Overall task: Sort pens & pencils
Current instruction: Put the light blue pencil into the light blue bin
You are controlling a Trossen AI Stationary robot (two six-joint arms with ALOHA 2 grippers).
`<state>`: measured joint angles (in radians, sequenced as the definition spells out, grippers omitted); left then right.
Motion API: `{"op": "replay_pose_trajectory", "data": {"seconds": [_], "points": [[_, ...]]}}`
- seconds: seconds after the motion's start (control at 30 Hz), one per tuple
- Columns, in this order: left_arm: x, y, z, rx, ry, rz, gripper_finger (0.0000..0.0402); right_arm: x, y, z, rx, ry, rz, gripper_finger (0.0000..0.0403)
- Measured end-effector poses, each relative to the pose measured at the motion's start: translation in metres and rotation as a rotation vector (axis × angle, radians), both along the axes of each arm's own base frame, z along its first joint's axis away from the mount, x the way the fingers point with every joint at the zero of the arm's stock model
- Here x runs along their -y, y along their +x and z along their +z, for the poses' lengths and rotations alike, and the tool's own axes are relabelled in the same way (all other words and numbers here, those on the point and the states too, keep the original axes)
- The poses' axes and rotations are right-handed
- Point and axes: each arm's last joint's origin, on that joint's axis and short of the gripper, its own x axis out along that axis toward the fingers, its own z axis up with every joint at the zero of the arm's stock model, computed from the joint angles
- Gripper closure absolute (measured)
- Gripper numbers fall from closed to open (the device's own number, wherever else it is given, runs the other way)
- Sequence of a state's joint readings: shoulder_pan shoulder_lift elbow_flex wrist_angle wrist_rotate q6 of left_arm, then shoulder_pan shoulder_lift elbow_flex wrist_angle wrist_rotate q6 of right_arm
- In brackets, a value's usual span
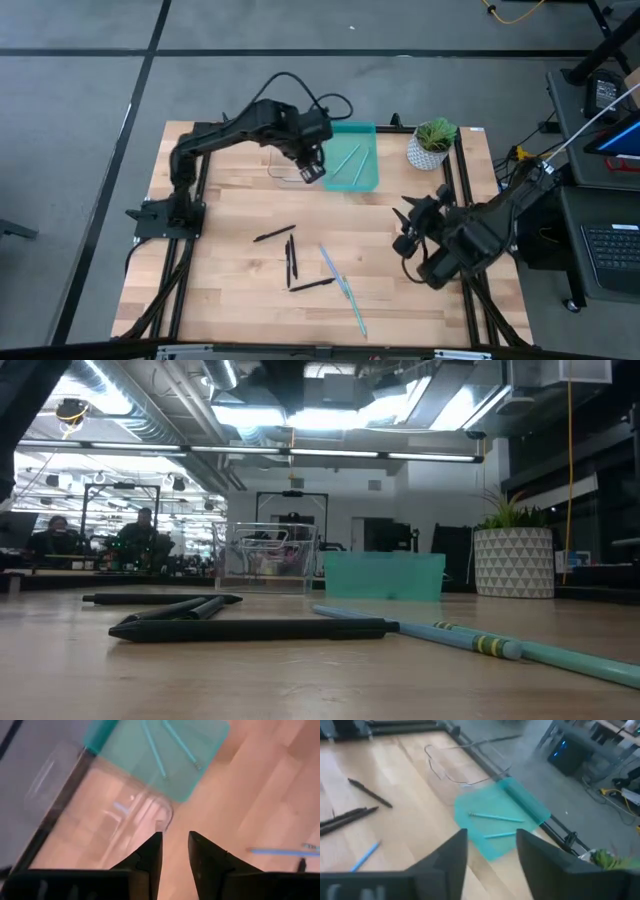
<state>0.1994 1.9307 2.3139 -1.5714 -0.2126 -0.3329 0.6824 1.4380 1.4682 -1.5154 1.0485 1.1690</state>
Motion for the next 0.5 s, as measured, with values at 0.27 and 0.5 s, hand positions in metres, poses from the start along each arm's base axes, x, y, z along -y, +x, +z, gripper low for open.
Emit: {"op": "replay_pose_trajectory", "data": {"seconds": [0.27,0.5], "points": [[0.023,-0.042,0.043,0.127,0.050,-0.058,0.0315,0.033,0.012,0.068,-0.171,0.206,0.162,0.0171],[0.045,-0.075,0.068,0.210,0.100,-0.109,0.0312,0.072,0.009,0.103,-0.240,0.361,0.281,0.0180]]}}
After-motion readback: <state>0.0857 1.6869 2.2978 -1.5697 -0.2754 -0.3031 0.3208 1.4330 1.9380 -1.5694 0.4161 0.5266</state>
